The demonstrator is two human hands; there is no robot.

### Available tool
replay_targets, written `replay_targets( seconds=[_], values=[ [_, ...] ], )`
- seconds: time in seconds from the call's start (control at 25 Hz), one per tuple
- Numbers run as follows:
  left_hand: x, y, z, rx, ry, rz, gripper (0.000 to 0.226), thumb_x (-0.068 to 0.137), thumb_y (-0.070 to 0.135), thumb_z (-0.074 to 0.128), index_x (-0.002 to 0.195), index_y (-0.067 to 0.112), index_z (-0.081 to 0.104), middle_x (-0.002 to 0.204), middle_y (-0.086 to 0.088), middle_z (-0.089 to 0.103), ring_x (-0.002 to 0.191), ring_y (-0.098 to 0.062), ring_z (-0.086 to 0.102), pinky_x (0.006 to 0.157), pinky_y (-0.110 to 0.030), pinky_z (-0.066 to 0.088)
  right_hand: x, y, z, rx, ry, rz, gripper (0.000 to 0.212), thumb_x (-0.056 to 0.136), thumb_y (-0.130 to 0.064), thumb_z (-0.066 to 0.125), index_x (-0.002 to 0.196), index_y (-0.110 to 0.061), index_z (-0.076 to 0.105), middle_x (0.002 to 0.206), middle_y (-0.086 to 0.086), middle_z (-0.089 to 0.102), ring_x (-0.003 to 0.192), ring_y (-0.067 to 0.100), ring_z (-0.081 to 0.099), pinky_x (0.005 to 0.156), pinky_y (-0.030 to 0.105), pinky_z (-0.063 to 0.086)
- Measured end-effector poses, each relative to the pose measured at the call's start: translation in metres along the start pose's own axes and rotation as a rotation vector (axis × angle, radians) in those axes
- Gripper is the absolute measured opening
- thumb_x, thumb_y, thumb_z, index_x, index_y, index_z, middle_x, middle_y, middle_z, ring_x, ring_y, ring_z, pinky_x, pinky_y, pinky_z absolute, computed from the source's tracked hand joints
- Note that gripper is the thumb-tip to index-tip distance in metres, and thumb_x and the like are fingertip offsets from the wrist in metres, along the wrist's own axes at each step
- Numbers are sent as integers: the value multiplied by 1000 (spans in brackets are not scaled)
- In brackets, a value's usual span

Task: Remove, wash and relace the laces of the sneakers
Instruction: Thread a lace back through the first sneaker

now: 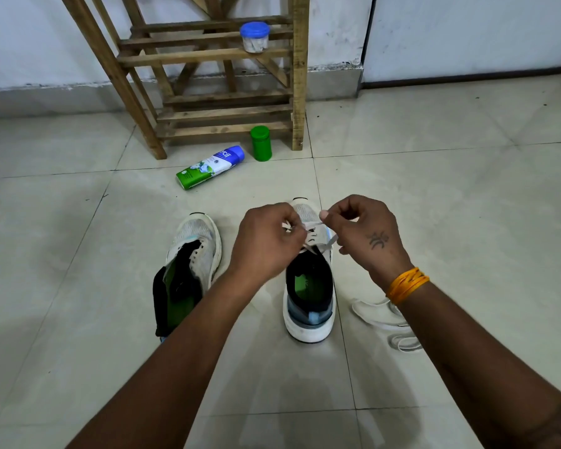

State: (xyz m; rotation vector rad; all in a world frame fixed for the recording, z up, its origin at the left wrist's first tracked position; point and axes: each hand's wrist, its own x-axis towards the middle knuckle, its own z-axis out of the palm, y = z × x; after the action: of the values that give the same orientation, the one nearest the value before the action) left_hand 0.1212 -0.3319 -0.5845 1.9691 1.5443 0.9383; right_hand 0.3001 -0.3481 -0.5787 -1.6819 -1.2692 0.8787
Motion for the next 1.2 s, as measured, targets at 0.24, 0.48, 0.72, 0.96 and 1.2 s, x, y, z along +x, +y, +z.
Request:
replay_targets(
  seconds=[0.24,0.48,0.72,0.96,1.2],
  values=[
    [12,12,-16,-738,-210,-745,8,85,8,73,84,10,65,50,8,38,42,-10,25,43,-21,26,-25,-5,7,-40,-152,-192,10,86,-33,80,81,-28,73,79,-10,68,61,5,55,63,25,49],
    [6,9,-23,-639,-270,-529,10,90,12,71,89,3,74,54,6,46,47,-10,32,46,-23,35,-13,5,-1,-88,-162,-241,20,96,-27,67,78,-19,64,79,-2,65,76,13,60,71,29,47],
    [7,-30,-34,29,-144,-468,24,69,27,62,67,5,70,63,-14,54,60,-23,48,54,-33,43,1,31,-27,-82,-134,57,20,98,-30,63,83,-17,66,56,-8,51,52,12,47,47,29,46],
    [-8,-48,-15,444,-232,-414,27,78,33,55,83,14,74,81,-6,72,88,-31,67,70,-33,52,2,65,-30,-364,-287,-17,14,98,-32,65,94,-21,73,87,-3,70,84,17,63,74,30,47],
    [-11,-36,23,152,-200,-11,35,85,7,66,113,24,76,114,0,74,107,-22,67,93,-36,52,-8,55,4,-301,-323,-222,7,95,-28,70,97,-22,72,95,-8,72,94,12,64,87,32,49]
  ],
)
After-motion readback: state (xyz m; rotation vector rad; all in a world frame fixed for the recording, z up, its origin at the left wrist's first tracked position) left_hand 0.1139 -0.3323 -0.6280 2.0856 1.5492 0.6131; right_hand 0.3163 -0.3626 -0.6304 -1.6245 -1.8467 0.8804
